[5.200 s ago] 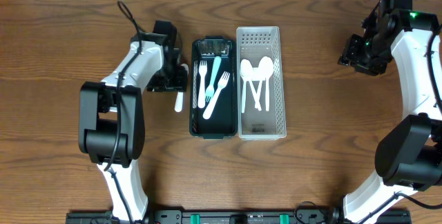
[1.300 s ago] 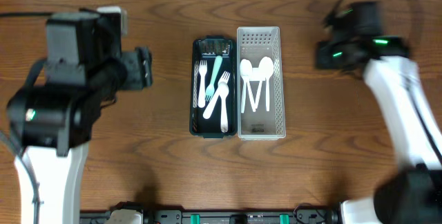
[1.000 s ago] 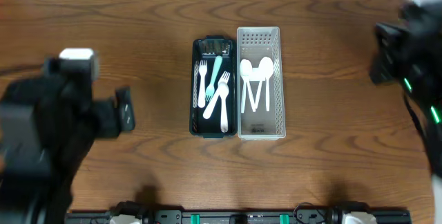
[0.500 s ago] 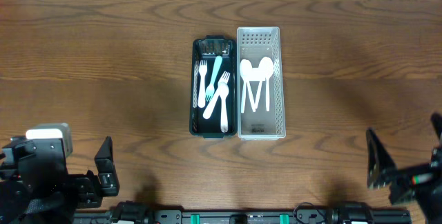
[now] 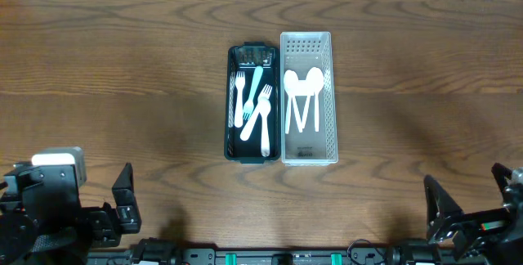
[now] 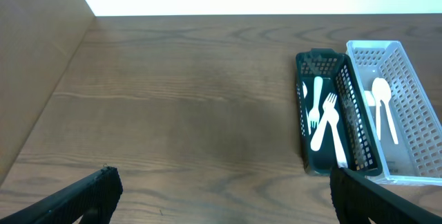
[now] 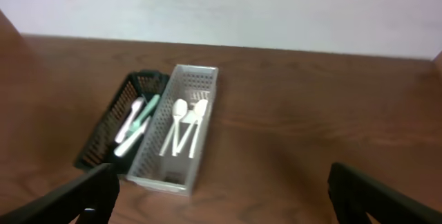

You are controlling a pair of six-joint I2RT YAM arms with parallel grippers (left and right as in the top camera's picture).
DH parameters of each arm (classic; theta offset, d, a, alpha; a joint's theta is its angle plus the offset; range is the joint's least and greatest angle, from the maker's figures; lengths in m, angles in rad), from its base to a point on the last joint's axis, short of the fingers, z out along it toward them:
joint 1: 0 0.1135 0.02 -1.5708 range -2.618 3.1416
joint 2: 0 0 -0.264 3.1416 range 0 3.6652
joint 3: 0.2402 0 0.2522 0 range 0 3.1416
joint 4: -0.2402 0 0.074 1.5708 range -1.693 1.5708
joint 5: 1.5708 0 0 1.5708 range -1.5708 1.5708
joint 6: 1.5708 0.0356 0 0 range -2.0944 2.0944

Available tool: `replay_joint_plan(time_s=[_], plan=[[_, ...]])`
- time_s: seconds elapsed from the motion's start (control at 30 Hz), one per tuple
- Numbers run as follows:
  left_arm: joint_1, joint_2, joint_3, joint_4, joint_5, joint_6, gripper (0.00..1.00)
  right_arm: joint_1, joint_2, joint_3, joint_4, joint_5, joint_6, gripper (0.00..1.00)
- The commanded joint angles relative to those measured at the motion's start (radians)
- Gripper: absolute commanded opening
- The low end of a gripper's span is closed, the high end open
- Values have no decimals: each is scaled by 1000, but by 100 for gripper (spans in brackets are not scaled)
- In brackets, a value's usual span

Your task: Pack container

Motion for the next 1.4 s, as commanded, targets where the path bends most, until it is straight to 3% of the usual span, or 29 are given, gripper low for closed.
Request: replay_joint_plan(time_s=[0.0,0.13,0.4,0.53,0.7,0.9,1.37], plan=[[6,0,8,-3,-16,6,98,-3,0,-5,-3,2,215,99],[6,0,8,-3,-16,6,98,-3,0,-5,-9,39,210,99],[6,0,8,-3,-16,6,98,-3,0,-91,-1,378,112,99],[6,0,8,-3,-16,6,98,-3,-42,-244,122,410,76,99],[6,0,8,-3,-16,6,98,-2,-183,-560,333,330,77,99],[6,0,8,-3,-16,6,98,-1,-347,-893,439,271,94,99],[6,0,8,-3,-16,6,98,-1,-596,-1295,591,271,107,99]])
